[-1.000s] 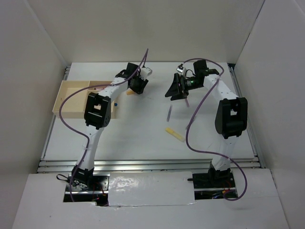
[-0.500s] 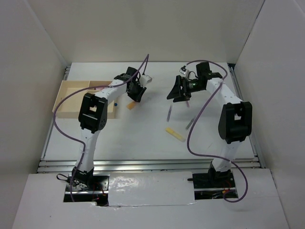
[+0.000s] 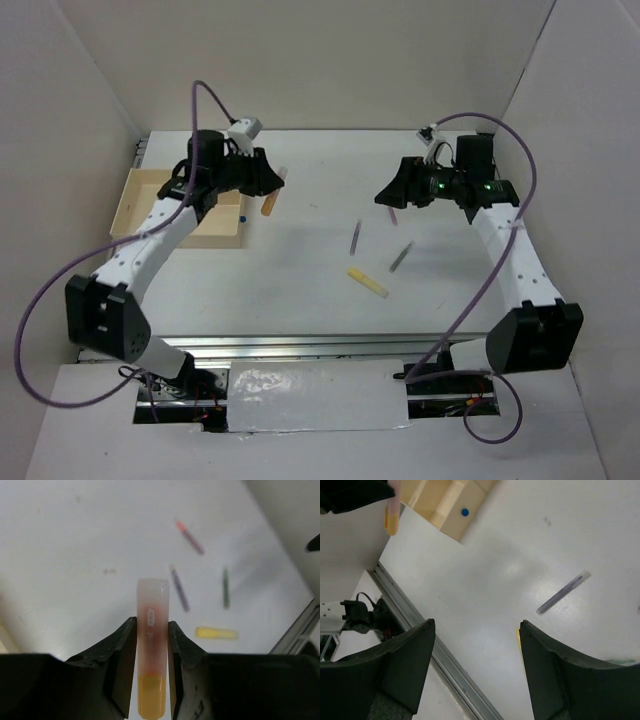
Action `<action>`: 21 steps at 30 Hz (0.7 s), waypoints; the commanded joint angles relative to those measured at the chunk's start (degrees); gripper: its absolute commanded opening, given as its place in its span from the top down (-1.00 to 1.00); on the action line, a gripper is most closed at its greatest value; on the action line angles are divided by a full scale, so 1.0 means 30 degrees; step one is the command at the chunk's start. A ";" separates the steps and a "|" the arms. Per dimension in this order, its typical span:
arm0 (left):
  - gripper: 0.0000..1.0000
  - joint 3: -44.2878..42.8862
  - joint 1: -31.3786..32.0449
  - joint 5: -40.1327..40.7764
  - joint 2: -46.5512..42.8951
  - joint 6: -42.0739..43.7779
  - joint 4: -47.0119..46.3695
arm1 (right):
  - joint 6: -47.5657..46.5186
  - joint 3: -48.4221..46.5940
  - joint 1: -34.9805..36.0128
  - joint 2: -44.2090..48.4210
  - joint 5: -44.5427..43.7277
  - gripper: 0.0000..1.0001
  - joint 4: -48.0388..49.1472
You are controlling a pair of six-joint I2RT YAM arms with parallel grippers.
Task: Sort the stationery into containers
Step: Grab a piece of stationery with the left arm, then pass the stationery from the left arm to the right
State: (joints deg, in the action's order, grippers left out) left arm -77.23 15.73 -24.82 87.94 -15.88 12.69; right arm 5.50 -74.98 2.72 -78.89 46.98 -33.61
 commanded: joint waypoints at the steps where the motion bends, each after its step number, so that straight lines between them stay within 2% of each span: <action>1: 1.00 0.1883 0.0382 0.0620 -0.3689 -0.3689 -0.3312 | 0.0446 -0.0729 -0.0088 0.2183 -0.0662 -0.49 0.1611; 4: 1.00 0.3298 0.0441 0.1240 -0.5227 -0.5920 -0.5011 | 0.3950 0.0001 0.0905 0.3473 -0.0631 -0.38 0.4162; 5: 1.00 0.4027 0.0500 0.1445 -0.5928 -0.7407 -0.5890 | 0.4635 0.0351 0.2069 0.3881 -0.1066 -0.37 0.5882; 7: 1.00 0.4559 0.0587 0.1592 -0.6575 -0.9198 -0.6279 | 0.6103 0.0152 0.3364 0.3799 -0.1421 -0.37 0.6978; 11: 1.00 0.5234 0.0705 0.1770 -0.7428 -1.1578 -0.7153 | 0.6927 -0.2333 0.6904 0.1987 -0.2241 -0.37 0.6104; 15: 0.99 0.5646 0.0969 0.1770 -0.8014 -1.2956 -0.8213 | 0.6781 -0.3510 0.9047 0.0724 -0.3177 -0.39 0.6251; 21: 0.94 0.5177 0.0939 0.1856 -0.8015 -1.3631 -0.8125 | 0.7513 -0.4244 1.0544 -0.1297 -0.3824 -0.47 0.6455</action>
State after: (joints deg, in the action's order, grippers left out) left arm -59.75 18.31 -19.73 65.69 -53.04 -6.85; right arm 26.20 -84.42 32.69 -80.79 37.82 -17.39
